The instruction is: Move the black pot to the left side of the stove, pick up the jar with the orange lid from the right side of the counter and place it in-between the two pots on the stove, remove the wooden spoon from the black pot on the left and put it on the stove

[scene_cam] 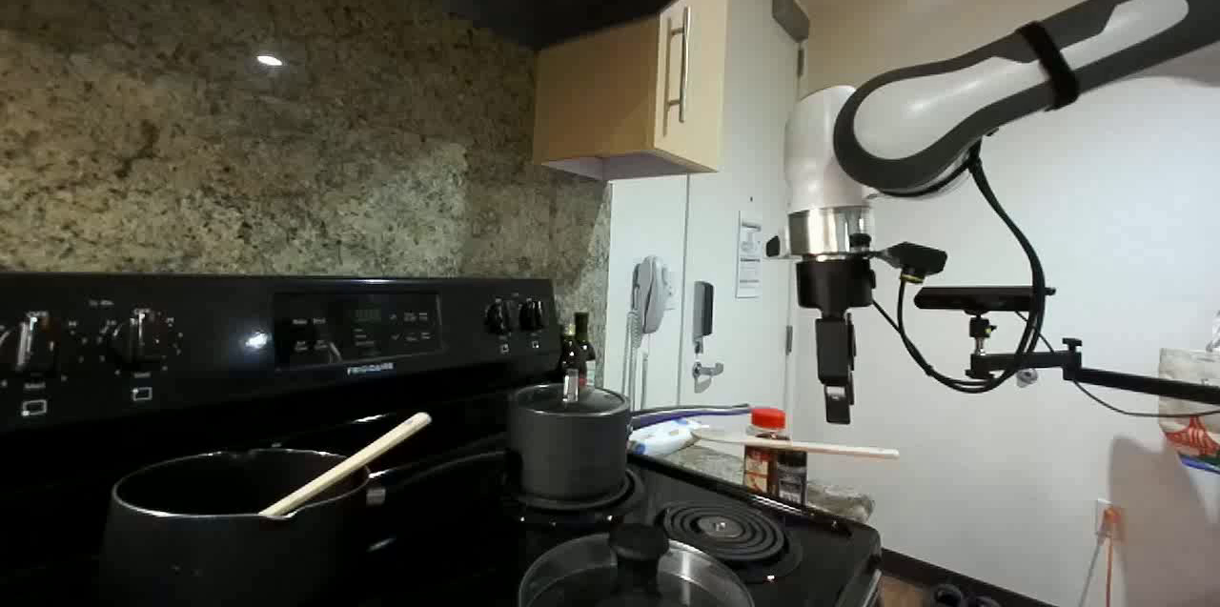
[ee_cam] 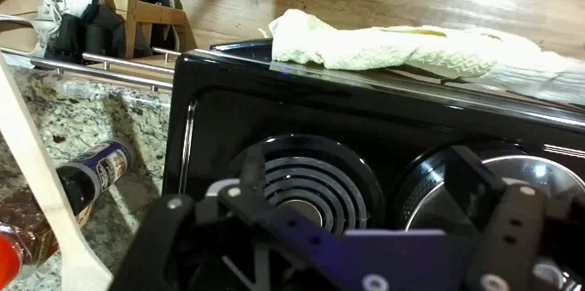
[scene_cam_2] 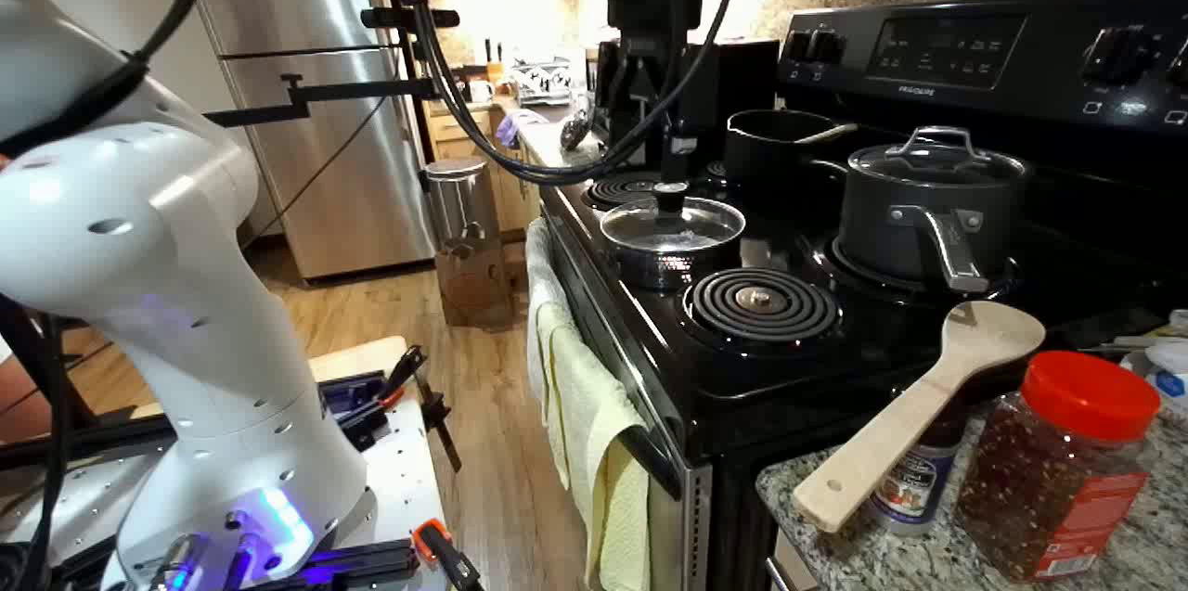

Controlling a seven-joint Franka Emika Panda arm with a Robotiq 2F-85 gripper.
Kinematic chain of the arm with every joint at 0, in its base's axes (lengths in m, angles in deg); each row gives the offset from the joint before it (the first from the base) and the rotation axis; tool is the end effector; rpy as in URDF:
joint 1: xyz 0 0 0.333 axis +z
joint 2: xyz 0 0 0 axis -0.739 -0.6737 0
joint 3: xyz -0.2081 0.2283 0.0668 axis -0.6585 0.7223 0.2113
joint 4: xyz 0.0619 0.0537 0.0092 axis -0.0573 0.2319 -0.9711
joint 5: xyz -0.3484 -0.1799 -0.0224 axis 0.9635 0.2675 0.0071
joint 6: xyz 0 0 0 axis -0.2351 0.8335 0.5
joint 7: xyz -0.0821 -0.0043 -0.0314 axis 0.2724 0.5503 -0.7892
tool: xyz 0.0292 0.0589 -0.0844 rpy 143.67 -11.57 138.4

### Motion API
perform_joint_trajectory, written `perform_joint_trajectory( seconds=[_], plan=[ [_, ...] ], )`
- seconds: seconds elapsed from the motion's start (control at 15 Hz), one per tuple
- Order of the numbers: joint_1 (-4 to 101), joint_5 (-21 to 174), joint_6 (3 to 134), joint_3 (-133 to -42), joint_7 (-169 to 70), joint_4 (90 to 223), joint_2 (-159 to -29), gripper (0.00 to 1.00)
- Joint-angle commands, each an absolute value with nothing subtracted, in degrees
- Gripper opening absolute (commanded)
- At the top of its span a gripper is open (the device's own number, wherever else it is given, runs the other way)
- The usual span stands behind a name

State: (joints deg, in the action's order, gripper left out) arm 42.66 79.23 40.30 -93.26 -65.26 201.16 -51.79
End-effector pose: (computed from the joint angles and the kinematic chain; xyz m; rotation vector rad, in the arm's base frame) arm 0.3871 -0.1137 0.4741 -3.1341 0.0312 0.1395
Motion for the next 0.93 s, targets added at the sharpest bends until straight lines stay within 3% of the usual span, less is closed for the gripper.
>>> perform_joint_trajectory(
  seconds=[0.0,0.87],
  plan=[
    [42.2,79.1,40.2,-92.9,-65.4,201.1,-51.8,1.0],
    [49.7,81.0,46.6,-86.7,-73.0,181.9,-66.9,1.0]
  ],
)
